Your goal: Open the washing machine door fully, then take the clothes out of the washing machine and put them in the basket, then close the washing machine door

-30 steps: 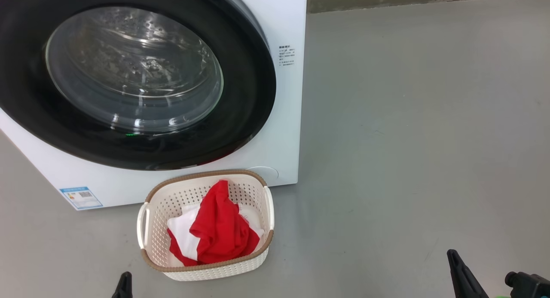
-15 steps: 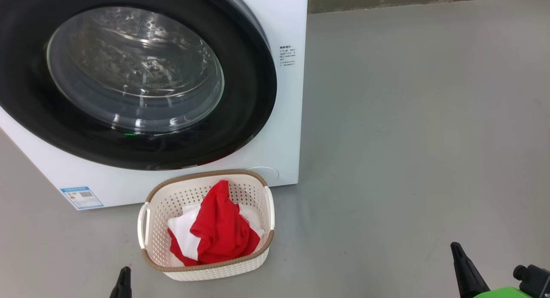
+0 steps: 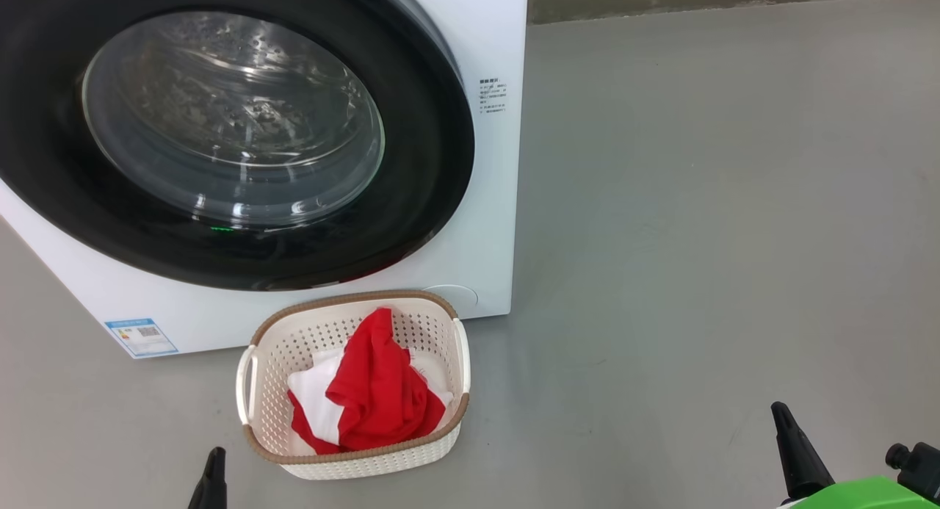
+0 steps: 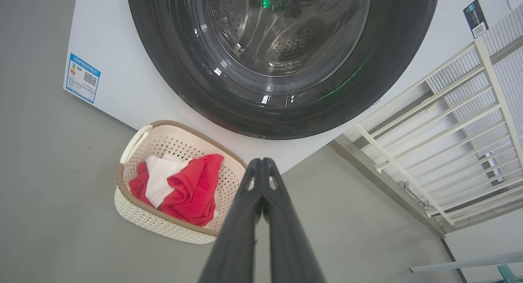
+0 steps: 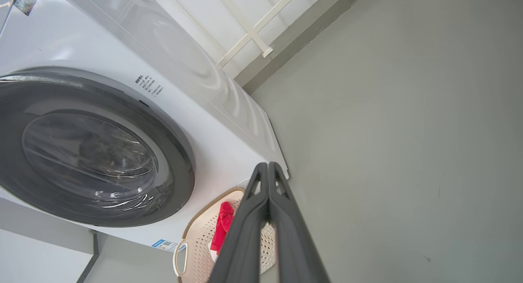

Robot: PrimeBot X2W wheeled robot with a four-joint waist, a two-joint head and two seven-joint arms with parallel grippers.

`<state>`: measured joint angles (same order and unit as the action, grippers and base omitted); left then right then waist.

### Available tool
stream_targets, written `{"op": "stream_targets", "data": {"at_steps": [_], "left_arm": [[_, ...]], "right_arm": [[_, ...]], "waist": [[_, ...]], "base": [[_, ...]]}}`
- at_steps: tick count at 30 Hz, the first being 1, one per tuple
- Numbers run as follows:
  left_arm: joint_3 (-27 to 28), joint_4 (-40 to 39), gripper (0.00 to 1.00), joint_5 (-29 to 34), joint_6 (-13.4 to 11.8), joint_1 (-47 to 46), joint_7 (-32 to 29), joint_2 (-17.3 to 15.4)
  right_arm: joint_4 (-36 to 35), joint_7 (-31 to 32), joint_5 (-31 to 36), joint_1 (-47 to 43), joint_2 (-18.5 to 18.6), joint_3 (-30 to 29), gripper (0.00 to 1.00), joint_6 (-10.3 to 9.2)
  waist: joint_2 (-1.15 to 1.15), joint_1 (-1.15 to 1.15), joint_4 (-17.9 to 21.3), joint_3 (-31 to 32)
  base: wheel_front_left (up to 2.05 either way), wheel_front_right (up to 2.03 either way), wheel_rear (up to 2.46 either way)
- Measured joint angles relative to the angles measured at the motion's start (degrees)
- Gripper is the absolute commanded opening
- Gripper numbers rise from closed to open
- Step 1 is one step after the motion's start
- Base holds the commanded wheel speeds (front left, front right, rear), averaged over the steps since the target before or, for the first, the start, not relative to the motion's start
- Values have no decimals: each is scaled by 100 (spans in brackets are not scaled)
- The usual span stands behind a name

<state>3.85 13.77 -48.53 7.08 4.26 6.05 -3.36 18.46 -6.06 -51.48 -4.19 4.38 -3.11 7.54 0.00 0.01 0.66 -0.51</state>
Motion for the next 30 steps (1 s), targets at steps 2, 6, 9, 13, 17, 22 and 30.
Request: {"op": "stream_targets", "data": {"at_steps": [2,6,9,13,17,22,30], "left_arm": [[1,1,0,-93,0,-4,-24,11],[4,13,0,-344,0,-68,-96,18],[5,13,0,-502,0,-120,-138,20],[8,22,0,-733,0,-124,-203,24],[11,31,0,-979,0,-179,-270,32],[14,34,0,-1252,0,-227,-349,33],[22,55,0,-1660,0,-318,-454,38]], "right_arm": [[-2,11,-133,3,-15,-10,0,0],[-10,98,-318,16,-31,-24,0,0],[-16,147,-505,92,-45,-46,0,0],[-43,213,-688,132,-51,-77,0,0],[-52,265,-937,137,-60,-110,0,0],[-80,364,-1177,239,-76,-142,0,0],[-97,466,-1546,282,-91,-171,0,0]], "waist": [[0,0,-2,1],[0,0,-5,3],[0,0,-8,4],[0,0,-11,6],[0,0,-15,8],[0,0,-19,10],[0,0,-25,13]], "base": [[0,0,0],[0,0,0],[0,0,0],[0,0,0],[0,0,0],[0,0,0],[0,0,0]]}}
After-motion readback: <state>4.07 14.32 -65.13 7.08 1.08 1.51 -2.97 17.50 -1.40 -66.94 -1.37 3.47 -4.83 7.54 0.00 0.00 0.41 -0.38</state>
